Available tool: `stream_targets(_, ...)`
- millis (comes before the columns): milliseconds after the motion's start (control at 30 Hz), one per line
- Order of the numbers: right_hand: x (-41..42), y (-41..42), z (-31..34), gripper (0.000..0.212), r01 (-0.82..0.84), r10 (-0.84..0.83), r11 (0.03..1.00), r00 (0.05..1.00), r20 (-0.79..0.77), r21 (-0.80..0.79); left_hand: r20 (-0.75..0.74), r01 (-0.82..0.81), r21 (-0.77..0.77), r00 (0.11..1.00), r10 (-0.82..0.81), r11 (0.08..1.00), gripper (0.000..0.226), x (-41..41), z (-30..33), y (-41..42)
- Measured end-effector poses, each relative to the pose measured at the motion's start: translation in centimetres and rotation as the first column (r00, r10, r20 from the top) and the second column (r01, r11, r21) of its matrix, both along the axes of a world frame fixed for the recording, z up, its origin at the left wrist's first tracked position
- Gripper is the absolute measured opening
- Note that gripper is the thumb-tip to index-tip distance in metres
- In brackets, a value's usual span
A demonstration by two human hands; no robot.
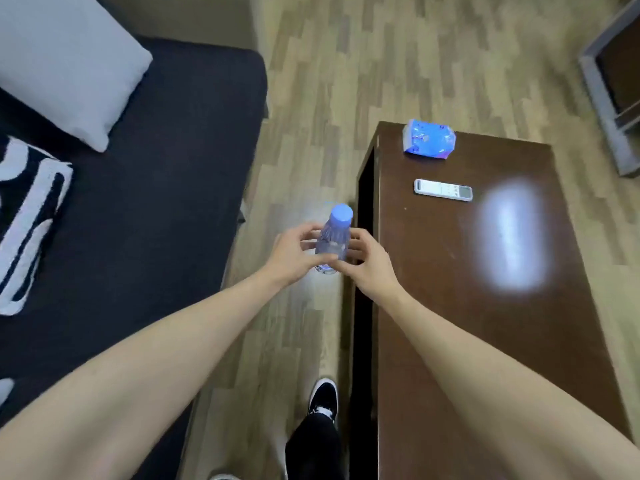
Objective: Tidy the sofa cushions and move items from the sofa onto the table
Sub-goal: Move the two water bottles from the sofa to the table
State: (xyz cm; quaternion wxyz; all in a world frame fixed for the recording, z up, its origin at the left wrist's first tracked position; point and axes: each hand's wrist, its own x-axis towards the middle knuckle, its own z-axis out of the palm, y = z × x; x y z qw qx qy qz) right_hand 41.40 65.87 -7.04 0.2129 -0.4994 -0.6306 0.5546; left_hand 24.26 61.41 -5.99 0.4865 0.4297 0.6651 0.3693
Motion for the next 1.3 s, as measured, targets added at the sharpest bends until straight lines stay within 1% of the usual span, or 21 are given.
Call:
stream_targets(100, 5.9, 3.2, -0.9, 0.048, 0.128, -0.129, 0.992, 0.992, 0.012, 0.011, 0.009, 0.083, -0.007, 0.997, -0.083, 0.997, 0.049, 6.2, -0.7, 5.1)
stream_targets(200, 10.9, 6.1, -2.0, 0.047, 0.227, -0.227, 0.974, 0.973, 0.046, 0.014, -0.001, 0.159, -0.019, 0.987, -0.159, 0.987, 0.054, 11.2, -1.9, 9.4)
stream_targets(333, 16.5, 10.0, -4.0, 0.047, 0.302, -0.305, 0.952, 0.947, 0.103, 0.05, -0.058, 0.227, -0.017, 0.972, -0.228, 0.974, 0.061, 16.8, -4.0, 14.7)
stream_targets(467, 19.9, 14.0, -6.2, 0.047, 0.343, -0.349, 0.937, 0.925, 0.147, 0.066, -0.114, 0.255, -0.028, 0.96, -0.256, 0.967, 0.06, 20.6, -6.1, 19.1)
stream_targets(633, 21.6, 18.5, -9.1, 0.048, 0.353, -0.361, 0.933, 0.917, 0.172, 0.073, -0.149, 0.251, -0.069, 0.954, -0.259, 0.966, 0.056, 22.9, -8.4, 23.6)
stream_targets(700, 21.6, 19.5, -9.6, 0.048, 0.36, -0.371, 0.928, 0.911, 0.182, 0.091, -0.168, 0.256, -0.064, 0.95, -0.263, 0.965, 0.056, 23.2, -8.7, 24.7)
stream_targets(767, 21.8, 20.7, -10.3, 0.05, 0.375, -0.383, 0.924, 0.905, 0.187, 0.076, -0.17, 0.257, -0.064, 0.949, -0.264, 0.964, 0.056, 23.7, -9.4, 25.7)
stream_targets(900, 22.3, 21.7, -11.3, 0.051, 0.409, -0.409, 0.912, 0.895, 0.179, 0.036, -0.18, 0.246, -0.058, 0.951, -0.253, 0.967, 0.06, 24.6, -10.0, 26.4)
stream_targets(1000, 22.5, 22.0, -11.5, 0.049, 0.41, -0.409, 0.911, 0.893, 0.189, 0.035, -0.201, 0.254, -0.059, 0.944, -0.261, 0.965, 0.058, 24.9, -10.0, 26.7)
stream_targets(1133, 22.2, 22.1, -11.3, 0.05, 0.397, -0.393, 0.918, 0.896, 0.206, 0.026, -0.215, 0.243, -0.055, 0.944, -0.249, 0.969, 0.057, 24.5, -10.0, 26.4)
stream_targets(1300, 21.6, 21.5, -10.2, 0.056, 0.435, -0.425, 0.9, 0.884, 0.196, -0.011, -0.173, 0.253, -0.089, 0.949, -0.265, 0.963, 0.05, 23.9, -9.2, 25.3)
